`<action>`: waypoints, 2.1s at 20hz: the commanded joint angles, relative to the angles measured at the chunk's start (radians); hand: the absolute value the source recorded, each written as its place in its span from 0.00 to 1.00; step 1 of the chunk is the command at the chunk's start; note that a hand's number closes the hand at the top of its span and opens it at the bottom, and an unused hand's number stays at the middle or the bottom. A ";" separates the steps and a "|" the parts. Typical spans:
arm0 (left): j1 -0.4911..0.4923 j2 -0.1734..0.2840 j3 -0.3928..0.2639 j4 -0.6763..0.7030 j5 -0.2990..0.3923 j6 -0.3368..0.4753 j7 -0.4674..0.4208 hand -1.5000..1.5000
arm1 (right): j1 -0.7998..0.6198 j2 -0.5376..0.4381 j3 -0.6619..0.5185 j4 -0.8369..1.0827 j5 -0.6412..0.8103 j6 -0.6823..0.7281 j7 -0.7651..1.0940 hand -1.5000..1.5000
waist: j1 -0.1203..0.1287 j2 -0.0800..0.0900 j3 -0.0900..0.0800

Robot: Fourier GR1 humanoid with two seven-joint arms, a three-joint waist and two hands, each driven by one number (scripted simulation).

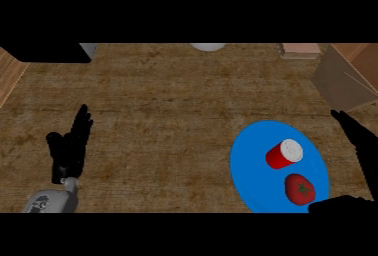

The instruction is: Pick the can from the plate and place it in the cardboard box

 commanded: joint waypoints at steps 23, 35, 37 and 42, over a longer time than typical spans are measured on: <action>0.014 -0.029 0.027 0.000 -0.026 -0.008 0.001 0.50 | -0.232 0.370 0.135 0.331 0.164 0.135 0.292 0.00 | -0.010 -0.005 0.001; -0.054 -0.045 0.039 0.036 -0.047 -0.001 0.027 0.50 | -0.233 0.465 0.124 0.452 0.253 0.184 0.265 0.00 | -0.019 -0.002 0.001; 0.038 -0.037 0.040 0.002 -0.030 -0.037 -0.013 0.50 | -0.186 0.411 0.073 0.423 0.226 0.222 0.218 0.00 | -0.019 -0.005 0.002; -0.001 -0.057 0.047 0.030 -0.043 -0.025 -0.009 0.50 | -0.183 0.460 0.072 0.480 0.272 0.207 0.184 0.00 | -0.020 -0.003 0.002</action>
